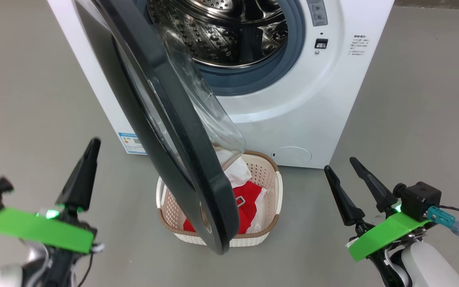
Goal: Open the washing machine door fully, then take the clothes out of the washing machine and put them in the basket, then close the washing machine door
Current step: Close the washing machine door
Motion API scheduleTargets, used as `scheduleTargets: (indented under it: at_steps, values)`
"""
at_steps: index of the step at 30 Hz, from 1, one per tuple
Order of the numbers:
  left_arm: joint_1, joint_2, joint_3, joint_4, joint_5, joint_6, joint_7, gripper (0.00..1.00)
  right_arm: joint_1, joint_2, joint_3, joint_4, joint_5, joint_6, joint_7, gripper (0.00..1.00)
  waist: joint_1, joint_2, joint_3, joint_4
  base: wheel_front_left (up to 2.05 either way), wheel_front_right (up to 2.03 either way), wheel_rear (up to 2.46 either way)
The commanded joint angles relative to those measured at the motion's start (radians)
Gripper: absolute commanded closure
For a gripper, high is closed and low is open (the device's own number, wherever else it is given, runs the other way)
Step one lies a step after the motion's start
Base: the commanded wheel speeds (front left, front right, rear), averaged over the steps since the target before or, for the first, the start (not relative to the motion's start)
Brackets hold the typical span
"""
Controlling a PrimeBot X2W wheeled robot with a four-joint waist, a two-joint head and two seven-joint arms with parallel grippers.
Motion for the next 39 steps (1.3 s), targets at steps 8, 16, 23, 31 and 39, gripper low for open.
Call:
scheduleTargets:
  at_steps: [8, 16, 23, 31, 39]
  values:
    - [-0.137, 0.023, 0.041, -0.079, -0.177, 0.109, 0.186, 1.0, -0.003, 0.005, 0.012, -0.027, 0.003, 0.002, -0.005, 0.0, 0.0, -0.0001, -0.008, -0.027, 0.0, 0.0, 0.0]
    - [-0.215, 0.045, 0.065, -0.049, -0.268, 0.212, 0.298, 1.0, -0.011, 0.006, 0.002, -0.033, 0.001, 0.002, -0.005, 0.0, 0.0, -0.0001, -0.002, -0.068, 0.0, 0.0, 0.0]
    - [-0.273, 0.053, 0.088, -0.012, -0.317, 0.261, 0.345, 1.0, -0.014, 0.009, -0.01, -0.036, -0.001, 0.002, -0.005, 0.0, 0.0, -0.0001, 0.01, -0.111, 0.0, 0.0, 0.0]
    - [-0.328, 0.047, 0.078, -0.005, -0.334, 0.293, 0.372, 1.0, -0.022, 0.01, -0.017, -0.041, -0.004, 0.002, -0.005, 0.0, 0.0, -0.0001, 0.019, -0.153, 0.0, 0.0, 0.0]
    - [-0.363, 0.037, 0.082, 0.018, -0.344, 0.304, 0.372, 1.0, -0.025, 0.017, -0.02, -0.042, -0.004, 0.002, -0.005, 0.0, 0.0, -0.0001, 0.031, -0.198, 0.0, 0.0, 0.0]
